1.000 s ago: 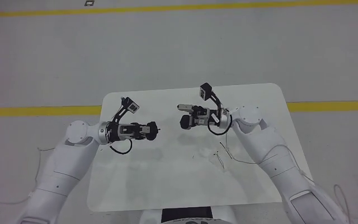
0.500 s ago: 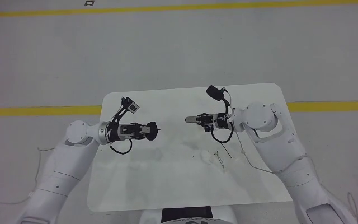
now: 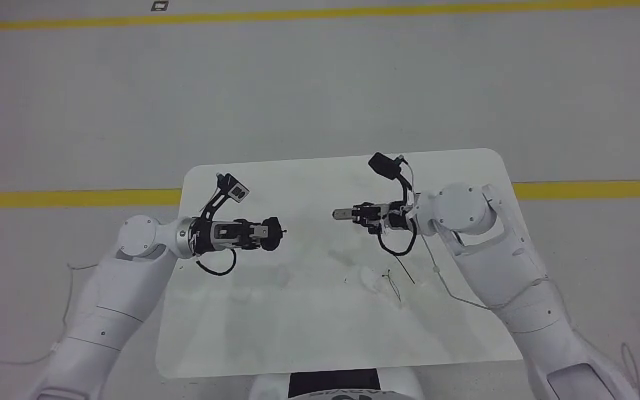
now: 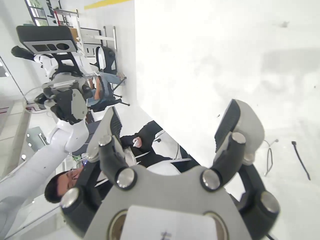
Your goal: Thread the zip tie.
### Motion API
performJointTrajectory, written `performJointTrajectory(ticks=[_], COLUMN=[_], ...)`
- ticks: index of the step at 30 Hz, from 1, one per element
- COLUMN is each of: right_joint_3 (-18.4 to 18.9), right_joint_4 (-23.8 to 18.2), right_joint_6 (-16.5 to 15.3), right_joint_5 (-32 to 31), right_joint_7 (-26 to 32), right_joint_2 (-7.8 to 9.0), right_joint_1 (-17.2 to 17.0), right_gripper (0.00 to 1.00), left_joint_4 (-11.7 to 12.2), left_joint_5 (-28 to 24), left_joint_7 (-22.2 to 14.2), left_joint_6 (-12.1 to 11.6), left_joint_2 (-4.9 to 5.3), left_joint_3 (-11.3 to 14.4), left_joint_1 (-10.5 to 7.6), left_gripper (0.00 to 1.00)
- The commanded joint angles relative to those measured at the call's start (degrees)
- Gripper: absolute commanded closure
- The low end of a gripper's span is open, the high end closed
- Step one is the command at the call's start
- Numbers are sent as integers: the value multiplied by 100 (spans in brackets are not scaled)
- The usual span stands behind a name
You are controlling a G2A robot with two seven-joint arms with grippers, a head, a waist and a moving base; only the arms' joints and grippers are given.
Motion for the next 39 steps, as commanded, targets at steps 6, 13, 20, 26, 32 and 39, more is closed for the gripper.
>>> performJointTrajectory(ticks=[6, 13, 20, 26, 32, 39], right_joint_3=[-26, -181, -184, -271, -271, -285], right_joint_4=[-11, -649, -1207, -1351, -1351, -1329], right_joint_6=[-27, 0, 0, 0, 0, -66], right_joint_5=[-57, -1109, -2601, -3075, -3075, -3062], right_joint_7=[-105, -68, 433, 711, 711, 563], right_joint_2=[2, 50, -96, -190, -190, -190], right_joint_1=[-47, -460, -935, -991, -991, -1049], right_gripper=[0, 0, 0, 0, 0, 0], left_joint_4=[0, 0, 0, 0, 0, 0], left_joint_5=[0, 0, 0, 0, 0, 0], left_joint_7=[0, 0, 0, 0, 0, 0], left_joint_6=[0, 0, 0, 0, 0, 0], left_joint_2=[0, 0, 0, 0, 0, 0], left_joint_3=[0, 0, 0, 0, 0, 0], left_joint_1=[0, 0, 0, 0, 0, 0], left_gripper=[100, 100, 100, 100, 100, 100])
